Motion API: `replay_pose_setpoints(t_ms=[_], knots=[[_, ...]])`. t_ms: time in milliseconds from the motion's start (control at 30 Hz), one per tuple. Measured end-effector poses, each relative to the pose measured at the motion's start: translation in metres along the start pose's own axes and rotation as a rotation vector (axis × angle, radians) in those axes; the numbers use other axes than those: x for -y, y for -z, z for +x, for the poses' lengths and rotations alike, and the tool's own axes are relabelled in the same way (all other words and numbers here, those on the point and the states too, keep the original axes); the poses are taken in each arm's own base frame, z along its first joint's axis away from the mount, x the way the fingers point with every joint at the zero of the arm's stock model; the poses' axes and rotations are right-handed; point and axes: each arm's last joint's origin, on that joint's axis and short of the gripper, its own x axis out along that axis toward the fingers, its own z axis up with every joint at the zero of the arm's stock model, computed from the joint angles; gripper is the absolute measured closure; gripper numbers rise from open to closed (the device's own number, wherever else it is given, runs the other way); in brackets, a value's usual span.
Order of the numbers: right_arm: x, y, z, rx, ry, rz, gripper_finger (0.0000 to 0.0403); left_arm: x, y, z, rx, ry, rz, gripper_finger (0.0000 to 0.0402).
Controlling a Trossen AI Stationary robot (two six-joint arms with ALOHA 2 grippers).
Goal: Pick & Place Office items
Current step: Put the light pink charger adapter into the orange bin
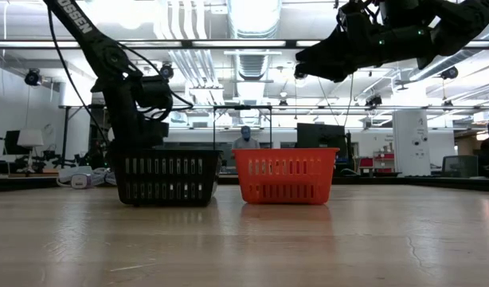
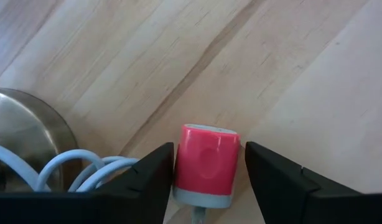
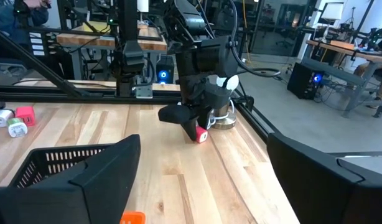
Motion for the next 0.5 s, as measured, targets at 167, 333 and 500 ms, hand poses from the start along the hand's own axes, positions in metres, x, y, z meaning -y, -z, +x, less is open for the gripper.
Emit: replay_pose_setpoints(t_ms=[167,333,500], knots=[[-0.0001,0.0000,0.0000,0.000,0.000,0.000,0.0055,0.0000,0.0000,0.0000,0.000,0.000,0.003,0.0242],[-0.0001,0.0001,0.0001,-0.001,0.000,0.000,0.0061,0.0000,-0.0003,0.0000,0.003,0.001,0.003,0.0270],[-0.0001,0.0001,0.0001,0.000,0.000,0.000,0.0060,0.0004,-0.0004,0.0000,0.004,0.013,0.004,0.0266]])
